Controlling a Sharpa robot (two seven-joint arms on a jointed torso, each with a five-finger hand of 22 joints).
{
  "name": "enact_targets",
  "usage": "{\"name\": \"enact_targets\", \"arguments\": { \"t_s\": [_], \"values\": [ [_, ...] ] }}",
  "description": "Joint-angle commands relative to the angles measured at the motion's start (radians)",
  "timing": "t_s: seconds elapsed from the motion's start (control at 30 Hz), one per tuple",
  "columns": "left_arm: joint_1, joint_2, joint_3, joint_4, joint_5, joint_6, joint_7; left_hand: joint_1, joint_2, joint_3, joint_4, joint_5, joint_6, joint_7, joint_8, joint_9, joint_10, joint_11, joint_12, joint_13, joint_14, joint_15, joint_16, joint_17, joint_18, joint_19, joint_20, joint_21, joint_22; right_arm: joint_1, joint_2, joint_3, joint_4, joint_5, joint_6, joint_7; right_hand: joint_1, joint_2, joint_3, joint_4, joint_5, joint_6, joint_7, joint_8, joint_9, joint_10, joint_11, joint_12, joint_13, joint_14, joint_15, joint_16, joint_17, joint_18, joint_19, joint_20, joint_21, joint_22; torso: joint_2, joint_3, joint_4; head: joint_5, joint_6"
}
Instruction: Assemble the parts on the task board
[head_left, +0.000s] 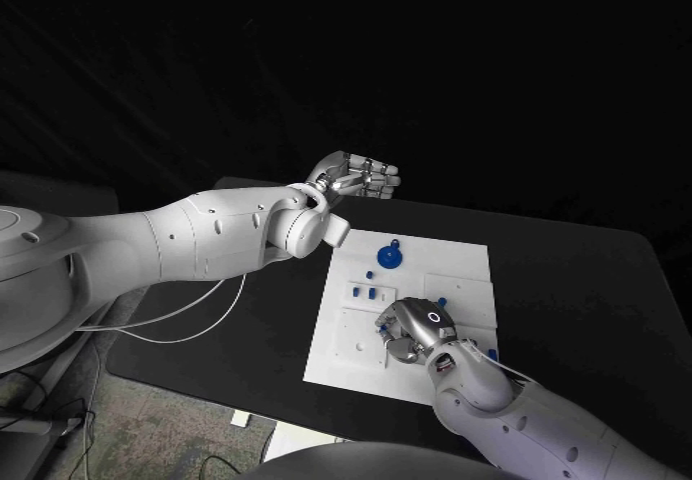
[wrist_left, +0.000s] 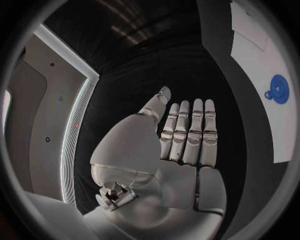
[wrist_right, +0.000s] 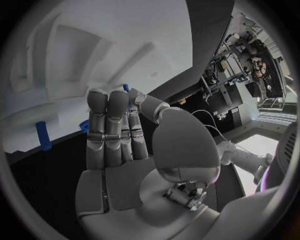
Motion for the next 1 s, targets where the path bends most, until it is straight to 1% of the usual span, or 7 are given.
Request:
{"name": "enact_targets", "arguments": {
  "t_s": [0.03,0.23,0.37,0.47,1.0],
  "values": [
    [0.001,0.002,0.001,0.003,0.005,0.013,0.004,0.003,0.006,0.000,0.008,0.004,0.008,0.001,0.000,0.000,-0.003,-0.001,0.002,-0.001,-0.004,0.002,-0.004,-0.001,-0.005,0.009,0.001,0.006,-0.001,-0.001,0.004,-0.002,0.001,-0.002,0.010,0.008,-0.001,0.010,-0.002,-0.002,0.003,0.003,0.000,0.006,0.001,0.017,-0.011,0.003,0.001,-0.004,-0.002,0.005,-0.003,0.013,0.012,-0.003,-0.018,0.011,0.000,-0.0006,0.0005,0.001,-0.001],
    [0.001,0.001,0.001,0.002,0.005,0.013,0.004,0.004,0.006,0.000,0.008,0.004,0.007,0.001,0.000,0.000,-0.005,-0.001,0.002,-0.001,-0.007,0.003,-0.004,-0.001,-0.005,0.010,0.001,0.007,-0.003,-0.001,0.008,-0.003,0.001,0.000,0.001,0.007,-0.002,0.011,-0.001,-0.005,0.003,0.004,0.000,0.006,0.001,0.018,-0.011,0.003,0.001,-0.003,-0.003,0.005,-0.002,0.013,0.015,-0.003,-0.024,0.017,0.000,-0.0013,0.0003,0.001,-0.002],
    [0.001,0.002,0.001,0.003,0.005,0.013,0.004,0.004,0.006,0.000,0.008,0.004,0.007,0.001,0.000,0.000,-0.005,-0.001,0.002,-0.001,-0.007,0.003,-0.004,-0.001,-0.005,0.010,0.001,0.007,-0.003,-0.001,0.012,-0.004,0.000,-0.002,-0.008,0.004,-0.002,0.011,-0.001,-0.005,0.003,0.004,0.000,0.006,0.001,0.018,-0.011,0.003,0.001,-0.003,-0.003,0.005,-0.002,0.013,0.015,-0.003,-0.024,0.017,0.000,-0.0013,0.0002,0.001,-0.002],
    [0.001,0.002,0.001,0.003,0.005,0.013,0.003,0.004,0.006,0.000,0.008,0.004,0.007,0.001,0.000,0.000,-0.005,-0.001,0.002,-0.001,-0.007,0.003,-0.004,-0.001,-0.005,0.010,0.001,0.007,-0.003,-0.001,0.015,-0.004,-0.002,-0.006,-0.011,-0.001,-0.002,0.011,-0.001,-0.005,0.003,0.004,0.000,0.006,0.001,0.018,-0.011,0.003,0.001,-0.003,-0.003,0.005,-0.002,0.013,0.015,-0.003,-0.024,0.017,0.000,-0.0005,0.0003,0.003,-0.002],
    [0.001,-0.001,0.001,0.004,0.005,0.019,0.000,0.011,0.008,0.002,0.005,0.002,0.007,0.002,0.000,0.000,-0.009,0.000,0.002,-0.001,-0.010,0.003,-0.004,-0.001,-0.002,0.011,0.002,0.008,-0.006,-0.001,0.027,-0.004,-0.014,-0.011,-0.003,-0.022,-0.003,0.010,0.001,-0.007,0.003,0.004,0.000,0.006,0.000,0.018,-0.011,0.003,0.001,-0.004,-0.002,0.005,-0.002,0.013,0.019,-0.004,-0.034,0.030,0.000,-0.0003,0.0000,0.002,-0.002]
  ]
}}
